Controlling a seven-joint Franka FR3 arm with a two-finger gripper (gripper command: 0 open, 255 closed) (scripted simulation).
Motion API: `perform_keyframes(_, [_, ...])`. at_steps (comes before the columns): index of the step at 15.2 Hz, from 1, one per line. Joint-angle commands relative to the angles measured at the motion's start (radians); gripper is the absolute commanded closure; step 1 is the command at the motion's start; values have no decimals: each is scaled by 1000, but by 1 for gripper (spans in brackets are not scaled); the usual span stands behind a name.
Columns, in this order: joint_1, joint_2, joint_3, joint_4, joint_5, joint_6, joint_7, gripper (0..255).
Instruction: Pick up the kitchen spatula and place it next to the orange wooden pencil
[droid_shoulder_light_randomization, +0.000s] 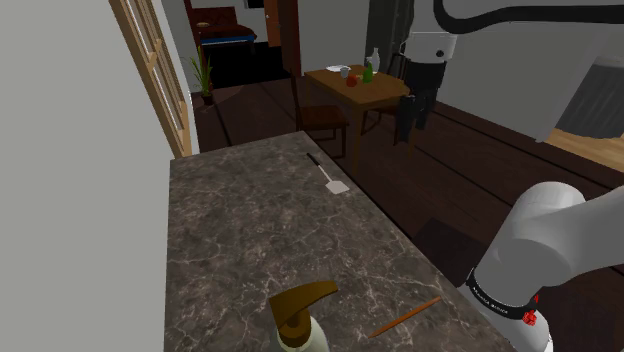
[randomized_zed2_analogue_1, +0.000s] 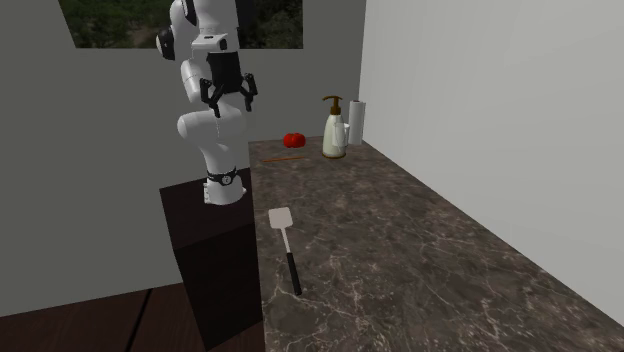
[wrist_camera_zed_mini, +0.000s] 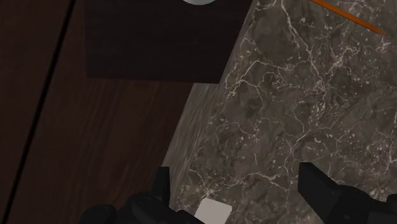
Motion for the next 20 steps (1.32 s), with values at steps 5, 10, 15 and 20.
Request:
perform_keyframes(5, [-9,103,28,-22,13,142,63,0])
perform_keyframes(10, [-22,256,58,-15,20,308,141,0])
perform_keyframes(15, [-36,428,82,30,14,456,220,0])
perform_keyframes(20, [-50,611,97,110,-6,576,302,0])
